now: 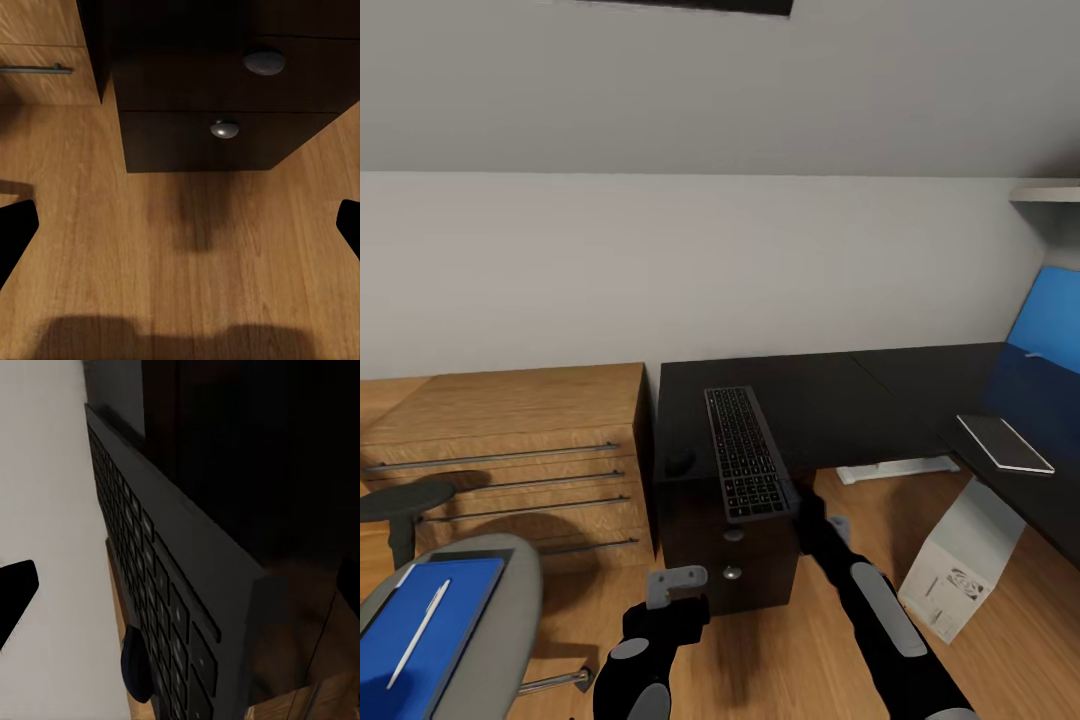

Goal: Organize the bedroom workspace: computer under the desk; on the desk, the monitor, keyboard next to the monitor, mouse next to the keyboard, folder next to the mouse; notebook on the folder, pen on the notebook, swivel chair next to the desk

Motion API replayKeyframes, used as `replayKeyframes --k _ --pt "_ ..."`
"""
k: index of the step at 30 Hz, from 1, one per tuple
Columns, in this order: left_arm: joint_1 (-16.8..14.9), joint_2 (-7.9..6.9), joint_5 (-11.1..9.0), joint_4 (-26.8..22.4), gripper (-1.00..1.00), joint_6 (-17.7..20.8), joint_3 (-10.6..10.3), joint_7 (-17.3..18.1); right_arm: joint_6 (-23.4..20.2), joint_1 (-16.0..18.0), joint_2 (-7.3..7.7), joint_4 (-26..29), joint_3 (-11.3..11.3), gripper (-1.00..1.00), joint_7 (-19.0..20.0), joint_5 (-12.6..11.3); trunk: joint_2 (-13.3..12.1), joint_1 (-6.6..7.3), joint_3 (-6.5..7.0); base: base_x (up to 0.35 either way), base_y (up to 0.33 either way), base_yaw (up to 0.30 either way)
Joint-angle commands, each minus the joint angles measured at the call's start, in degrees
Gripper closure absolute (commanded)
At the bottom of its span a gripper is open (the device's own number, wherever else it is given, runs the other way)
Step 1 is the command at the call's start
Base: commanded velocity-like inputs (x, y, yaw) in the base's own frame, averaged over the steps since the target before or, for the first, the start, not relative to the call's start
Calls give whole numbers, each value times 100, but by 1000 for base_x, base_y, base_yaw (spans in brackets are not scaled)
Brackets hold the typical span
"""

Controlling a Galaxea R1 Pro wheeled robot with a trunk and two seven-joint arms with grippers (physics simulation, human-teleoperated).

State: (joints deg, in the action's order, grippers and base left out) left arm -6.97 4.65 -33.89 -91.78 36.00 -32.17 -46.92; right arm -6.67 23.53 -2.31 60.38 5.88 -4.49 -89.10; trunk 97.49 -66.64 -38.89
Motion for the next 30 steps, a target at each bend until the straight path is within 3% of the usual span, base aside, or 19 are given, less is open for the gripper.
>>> replayKeyframes --k 1,3,11,20,24,30 --pt "-6 -2 -47 -5 -100 12 -8 -54 -10 2 7 9 -70 -100 -35 -39 3 0 -6 0 0 0" --pt "-5 -7 -47 0 -100 12 -9 -54 -10 2 65 9 -244 -100 -31 -43 3 0 -6 0 0 0" --pt "-5 -8 -47 2 -100 12 -9 -54 -10 2 182 17 -521 -100 -27 -46 3 0 -6 0 0 0" --pt "-3 -8 -47 2 -100 12 -1 -54 -10 2 215 22 -632 -100 -26 -45 3 0 -6 0 0 0" --pt "-5 -8 -41 7 -100 12 -1 -54 -2 2 265 36 -699 -100 -20 -41 -157 88 66 0 0 0" --pt "-6 -8 -39 12 -100 12 0 -54 51 2 333 110 -1008 -100 -24 -34 -398 220 174 0 0 0"
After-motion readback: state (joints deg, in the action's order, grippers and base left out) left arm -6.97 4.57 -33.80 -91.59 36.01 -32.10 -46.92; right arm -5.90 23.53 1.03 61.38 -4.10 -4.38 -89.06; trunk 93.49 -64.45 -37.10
